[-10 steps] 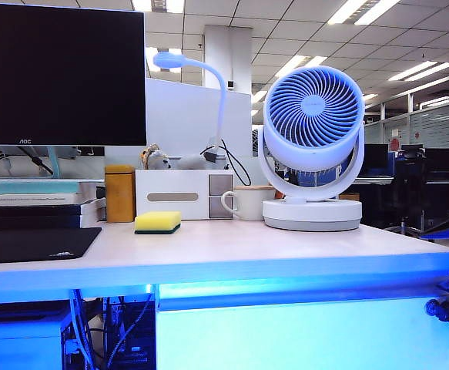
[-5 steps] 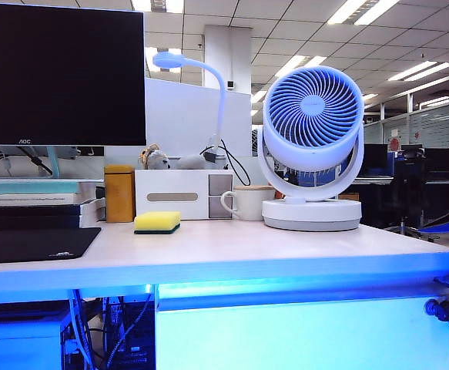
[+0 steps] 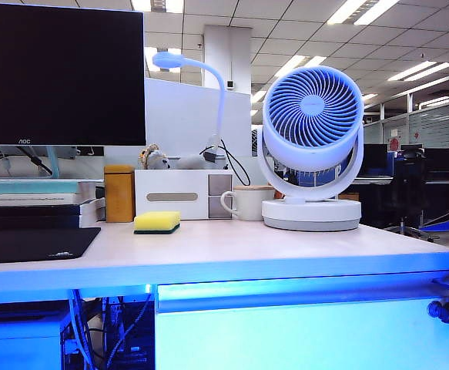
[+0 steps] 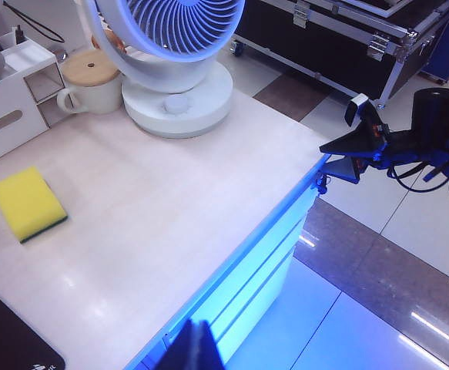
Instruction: Open the drawer, place the cleaning sponge inside, then close the drawer.
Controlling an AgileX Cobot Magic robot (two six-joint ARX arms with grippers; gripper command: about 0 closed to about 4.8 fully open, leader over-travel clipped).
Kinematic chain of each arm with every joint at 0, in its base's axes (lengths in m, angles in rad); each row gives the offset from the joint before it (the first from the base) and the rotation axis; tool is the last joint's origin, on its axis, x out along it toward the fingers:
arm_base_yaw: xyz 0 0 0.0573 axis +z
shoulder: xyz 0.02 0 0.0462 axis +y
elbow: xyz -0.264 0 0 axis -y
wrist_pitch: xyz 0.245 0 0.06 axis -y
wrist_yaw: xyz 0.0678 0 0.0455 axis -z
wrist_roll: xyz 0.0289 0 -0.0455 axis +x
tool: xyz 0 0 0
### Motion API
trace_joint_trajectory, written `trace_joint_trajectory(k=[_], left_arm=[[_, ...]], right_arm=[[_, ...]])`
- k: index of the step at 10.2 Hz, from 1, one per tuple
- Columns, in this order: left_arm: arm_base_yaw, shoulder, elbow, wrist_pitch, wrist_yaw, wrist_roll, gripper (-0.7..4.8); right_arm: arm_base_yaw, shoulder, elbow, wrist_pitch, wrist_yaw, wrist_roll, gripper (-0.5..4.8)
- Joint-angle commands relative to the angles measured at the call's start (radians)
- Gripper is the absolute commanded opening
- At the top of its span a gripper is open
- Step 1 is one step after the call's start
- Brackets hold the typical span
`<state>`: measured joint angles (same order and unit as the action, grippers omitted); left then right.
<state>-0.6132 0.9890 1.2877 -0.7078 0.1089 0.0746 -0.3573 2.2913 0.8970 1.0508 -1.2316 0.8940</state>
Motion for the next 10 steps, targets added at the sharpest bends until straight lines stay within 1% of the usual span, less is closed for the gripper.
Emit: trace_joint_trajectory(k=[1,3,5,6,10], left_arm=[[0.000,-0.001,0.005,0.014,0.000,0.000,-0.05],[0.000,-0.001,0.004,0.014,0.000,0.000,-0.05],[0.000,-0.001,0.004,0.014,0.000,0.004,-0.05],[0.000,-0.001,0.004,0.014,0.000,0.004,-0.05],[0.000,-0.001,0.005,0.014,0.000,0.004,-0.05]], right_arm=[[-0.002,-0.018,-0.051,0.163,-0.060,0.053,4.79],[-0.007,-0.020,-0.077,0.189,-0.052,0.065,4.79],[-0.018,-0.024,-0.108,0.235,-0.056,0.111,4.79],[-0.020,-0.025,-0.130,0.279,-0.058,0.154,4.79],[-0.019,-0.039,-0.204,0.323,-0.053,0.184,4.79]])
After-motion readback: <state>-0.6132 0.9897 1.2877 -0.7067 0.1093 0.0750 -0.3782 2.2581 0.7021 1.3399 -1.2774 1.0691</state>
